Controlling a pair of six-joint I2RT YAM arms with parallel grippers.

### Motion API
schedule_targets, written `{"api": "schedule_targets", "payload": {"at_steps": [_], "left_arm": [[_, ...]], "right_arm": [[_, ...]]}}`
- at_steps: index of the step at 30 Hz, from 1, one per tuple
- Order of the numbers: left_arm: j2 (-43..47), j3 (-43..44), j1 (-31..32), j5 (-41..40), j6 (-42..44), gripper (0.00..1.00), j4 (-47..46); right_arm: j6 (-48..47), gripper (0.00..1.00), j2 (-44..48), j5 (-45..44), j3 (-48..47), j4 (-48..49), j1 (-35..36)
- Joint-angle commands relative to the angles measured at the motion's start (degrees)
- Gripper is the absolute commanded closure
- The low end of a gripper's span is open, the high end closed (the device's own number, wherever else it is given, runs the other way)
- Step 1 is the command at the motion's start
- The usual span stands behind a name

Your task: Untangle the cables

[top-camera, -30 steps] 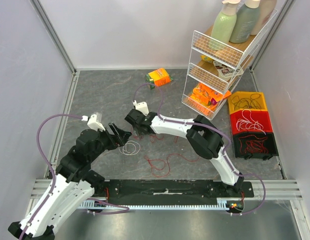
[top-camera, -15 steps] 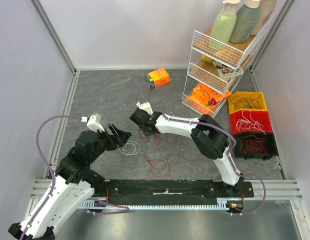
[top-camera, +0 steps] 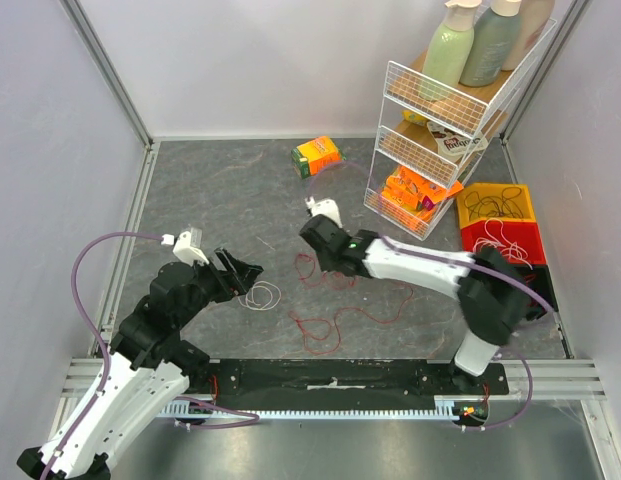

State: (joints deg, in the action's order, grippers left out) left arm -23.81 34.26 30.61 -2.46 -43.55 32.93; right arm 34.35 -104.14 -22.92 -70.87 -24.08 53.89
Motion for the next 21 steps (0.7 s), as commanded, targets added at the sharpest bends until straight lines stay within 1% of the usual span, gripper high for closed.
{"api": "schedule_targets", "payload": {"at_steps": [1,3,5,8,9,10,12,15,16,17,19,21], "left_arm": [[-0.18,1.51,-0.29,0.97,-0.31,0.17,-1.02],[-0.53,1.77,-0.2,1.31,-0.04,0.17,-1.55],[-0.97,2.21,-0.29,1.84,0.04,0.17,-1.9],[-1.24,2.48,-0.29,2.2,0.04,0.17,-2.25],[-1.15,2.48,-0.2,2.2,-0.13,0.17,-2.25],[-1.06,2.48,-0.29,2.2,-0.22,0.17,-2.34],[-0.88,2.39,-0.29,3.95,-0.66,0.18,-2.34],[-0.53,2.65,-0.29,5.01,-1.18,0.18,-1.99],[-0.18,2.65,-0.29,5.36,-1.45,0.18,-1.99],[0.08,2.65,-0.29,5.62,-1.62,0.18,-1.99],[0.52,2.74,-0.29,6.23,-1.98,0.18,-1.99],[0.7,2.92,-0.29,7.03,-2.33,0.18,-1.9]], "right_arm": [[-1.04,1.0,19.29,-10.2,4.94,-1.49,-0.27],[-0.08,1.0,27.19,-14.94,7.84,-4.99,-0.97],[2.46,1.0,33.61,-18.72,9.78,-10.52,-3.16],[5.19,1.0,42.24,-23.65,12.77,-18.17,-9.22],[5.72,1.0,44.87,-25.23,13.91,-20.55,-12.89],[5.99,1.0,47.51,-26.81,14.53,-22.23,-14.67],[5.99,1.0,51.03,-29.02,14.97,-25.65,-20.98],[5.21,1.0,52.46,-32.79,14.45,-30.14,-30.39],[4.51,1.0,52.2,-33.59,14.45,-30.68,-34.34],[3.89,1.0,51.76,-33.86,14.62,-30.77,-39.77],[4.15,1.0,50.79,-32.38,15.06,-30.59,-47.52],[5.81,1.0,50.44,-30.01,15.32,-29.98,-52.81]]}}
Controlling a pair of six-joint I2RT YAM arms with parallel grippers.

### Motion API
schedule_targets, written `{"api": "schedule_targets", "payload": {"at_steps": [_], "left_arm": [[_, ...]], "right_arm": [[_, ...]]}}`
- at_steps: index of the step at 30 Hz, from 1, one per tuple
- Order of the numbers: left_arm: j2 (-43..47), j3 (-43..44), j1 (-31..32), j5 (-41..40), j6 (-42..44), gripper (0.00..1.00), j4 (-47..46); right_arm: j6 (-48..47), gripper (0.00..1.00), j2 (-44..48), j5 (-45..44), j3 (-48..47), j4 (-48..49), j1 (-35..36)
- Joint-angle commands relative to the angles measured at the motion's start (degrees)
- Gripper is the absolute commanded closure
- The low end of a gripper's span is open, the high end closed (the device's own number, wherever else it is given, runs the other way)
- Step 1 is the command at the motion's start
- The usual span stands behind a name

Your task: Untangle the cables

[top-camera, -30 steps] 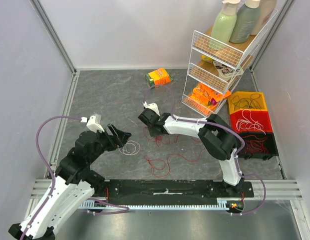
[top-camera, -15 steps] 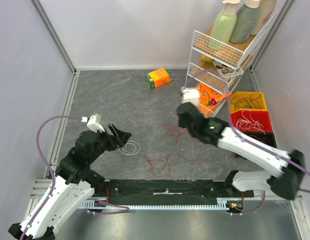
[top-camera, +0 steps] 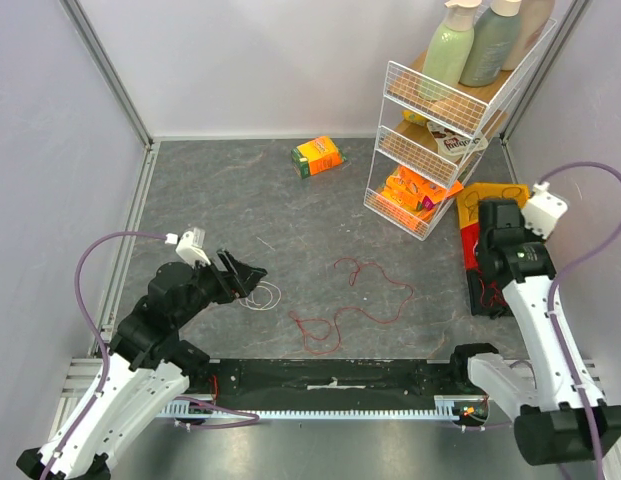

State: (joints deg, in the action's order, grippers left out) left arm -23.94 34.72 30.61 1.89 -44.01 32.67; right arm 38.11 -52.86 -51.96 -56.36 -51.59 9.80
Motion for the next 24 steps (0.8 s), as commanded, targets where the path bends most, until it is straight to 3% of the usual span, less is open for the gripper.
{"api": "schedule_targets", "payload": {"at_steps": [1,10,16,19,23,24], "left_arm": [[0.92,2.37,-0.29,3.11,-2.13,0.18,-1.64],[1.0,2.63,-0.29,6.11,-2.57,0.19,-1.38],[0.66,2.11,-0.29,7.51,-2.22,0.18,-1.55],[0.65,2.02,-0.29,7.87,-1.7,0.18,-0.94],[0.39,0.79,-0.29,7.86,-2.04,0.17,-1.72],[0.13,0.53,-0.2,8.21,-2.13,0.17,-1.99]], "right_arm": [[2.67,1.0,-0.75,0.45,1.07,-1.76,-11.62],[6.97,1.0,-5.4,6.43,3.8,5.8,-25.26],[7.16,0.99,-9.45,9.95,8.98,15.29,-25.8],[5.84,0.9,-10.16,10.13,10.12,16.7,-25.8],[4.44,0.88,-9.28,9.51,11.97,18.28,-25.71],[3.91,0.82,-9.19,9.95,12.15,18.54,-25.71]]}}
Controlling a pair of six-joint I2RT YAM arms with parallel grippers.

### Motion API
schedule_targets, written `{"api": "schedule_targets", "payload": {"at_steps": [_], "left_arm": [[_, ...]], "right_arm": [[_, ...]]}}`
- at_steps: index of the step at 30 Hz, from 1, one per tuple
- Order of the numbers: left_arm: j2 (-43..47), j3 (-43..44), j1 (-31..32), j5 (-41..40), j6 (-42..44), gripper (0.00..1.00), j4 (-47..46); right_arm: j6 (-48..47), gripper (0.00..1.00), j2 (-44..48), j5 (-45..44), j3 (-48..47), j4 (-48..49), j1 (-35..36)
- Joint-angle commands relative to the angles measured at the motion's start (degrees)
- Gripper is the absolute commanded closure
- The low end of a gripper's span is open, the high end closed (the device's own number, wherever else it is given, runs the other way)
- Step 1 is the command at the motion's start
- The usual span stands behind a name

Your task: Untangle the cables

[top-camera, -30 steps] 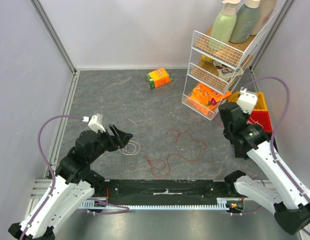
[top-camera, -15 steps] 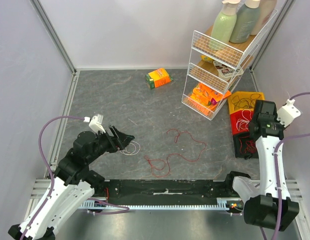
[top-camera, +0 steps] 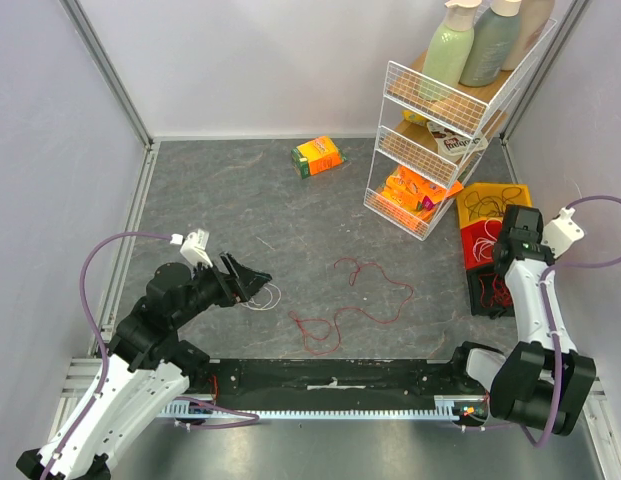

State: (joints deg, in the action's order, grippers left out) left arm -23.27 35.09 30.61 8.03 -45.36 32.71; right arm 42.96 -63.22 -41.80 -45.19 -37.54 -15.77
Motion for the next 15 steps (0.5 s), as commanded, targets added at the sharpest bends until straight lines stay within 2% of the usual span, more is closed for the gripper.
{"api": "schedule_targets", "payload": {"at_steps": [1,4,5,7,9,12,15], "left_arm": [[-0.73,-0.02,-0.2,2.51,-0.87,0.17,-2.56],[-1.69,-0.2,-0.2,3.3,-0.87,0.17,-3.26],[-1.87,-0.29,-0.29,3.31,-0.78,0.17,-3.44],[-2.31,-0.37,-0.29,3.22,-0.69,0.17,-3.53],[-2.84,-0.81,-0.29,3.22,-0.69,0.17,-4.14],[-4.94,-1.87,-0.29,4.09,-0.69,0.17,-5.37],[-8.1,-2.39,-0.29,6.63,-0.34,0.17,-6.69]], "right_arm": [[-1.47,0.72,1.17,0.05,0.89,4.67,-0.14],[-3.4,0.36,2.66,1.63,0.45,4.84,-0.14],[-3.93,0.28,3.71,1.81,0.19,5.19,0.3],[-4.37,0.21,6.17,0.94,-0.77,4.76,1.78],[-3.77,0.19,8.11,-0.46,-2.79,2.83,5.29],[-1.74,0.18,9.17,-1.88,-6.04,-1.21,15.47],[-0.68,0.19,10.3,0.39,-6.23,-3.33,31.62]]}}
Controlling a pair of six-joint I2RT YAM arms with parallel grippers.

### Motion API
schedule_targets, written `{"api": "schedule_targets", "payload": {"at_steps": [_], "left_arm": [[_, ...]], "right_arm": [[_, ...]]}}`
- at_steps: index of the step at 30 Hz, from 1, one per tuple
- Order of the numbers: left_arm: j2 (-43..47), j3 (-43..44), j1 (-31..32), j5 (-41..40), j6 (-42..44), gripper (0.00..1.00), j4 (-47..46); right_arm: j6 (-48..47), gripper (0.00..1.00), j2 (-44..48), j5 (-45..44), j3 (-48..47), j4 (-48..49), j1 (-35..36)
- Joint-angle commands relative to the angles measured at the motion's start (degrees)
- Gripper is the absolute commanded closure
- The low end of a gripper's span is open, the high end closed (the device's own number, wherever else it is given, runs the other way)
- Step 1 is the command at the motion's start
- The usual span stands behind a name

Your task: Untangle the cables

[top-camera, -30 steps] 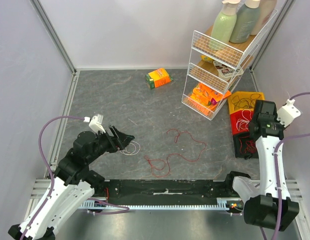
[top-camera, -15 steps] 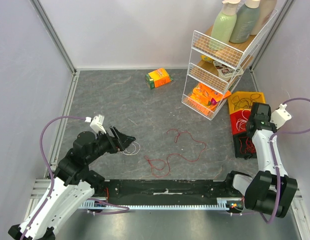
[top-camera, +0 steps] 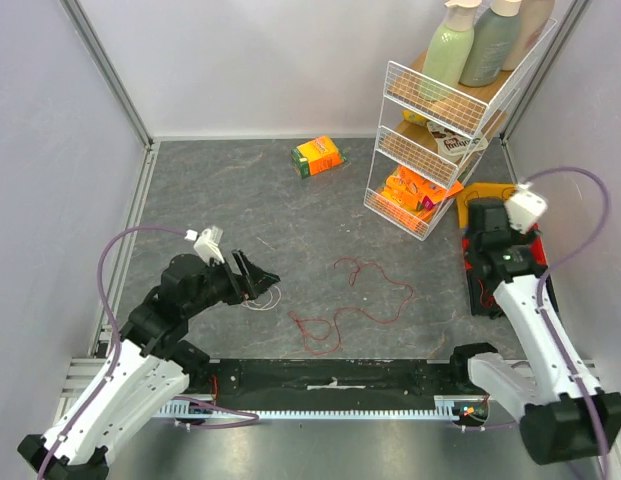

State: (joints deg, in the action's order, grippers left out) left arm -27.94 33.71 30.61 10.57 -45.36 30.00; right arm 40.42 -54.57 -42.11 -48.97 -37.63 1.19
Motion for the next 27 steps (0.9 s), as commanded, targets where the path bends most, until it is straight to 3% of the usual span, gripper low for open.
{"api": "schedule_targets", "payload": {"at_steps": [1,3,5,7,10,14,16,22,25,27], "left_arm": [[-4.65,-1.54,-0.2,5.59,-0.25,0.16,-5.29],[-7.55,-2.51,-0.2,8.75,-0.08,0.17,-6.87],[-10.36,-3.65,0.32,11.04,-0.51,0.13,-8.81],[-12.56,-4.88,2.25,11.06,-1.3,0.1,-10.13],[-15.11,-4.8,8.13,8.08,-2.01,0.09,-10.57],[-18.45,-5.15,14.38,5.6,-2.53,0.15,-14.07],[-20.91,-5.33,15.88,5.25,-3.06,0.2,-16.8],[-26.63,-2.61,19.84,2.88,-0.96,0.17,-23.4],[-27.34,-2.77,20.98,2.88,0.53,0.14,-28.05],[-26.82,-3.39,21.51,2.97,2.37,0.11,-31.91]], "right_arm": [[0.89,0.2,2.79,4.89,-0.18,-1.94,19.42],[-3.48,0.2,5.6,16.64,5.78,5.5,29.09],[-6.66,0.13,5.44,32.01,10.8,14.56,35.25],[-5.46,0.09,1.85,37.52,12.23,16.36,39.04],[-1.5,0.08,0.34,36.24,14.77,15.84,39.94],[0.0,0.06,-2.11,14.39,11.36,2.07,39.77],[2.8,0.07,-5.53,12.22,9.51,-2.09,39.68],[13.36,0.21,-8.01,19.25,13.28,-0.44,41.52],[11.27,0.42,-8.1,24.16,15.22,4.73,41.61],[8.28,0.63,-7.49,26.19,14.61,7.29,41.96]]}}
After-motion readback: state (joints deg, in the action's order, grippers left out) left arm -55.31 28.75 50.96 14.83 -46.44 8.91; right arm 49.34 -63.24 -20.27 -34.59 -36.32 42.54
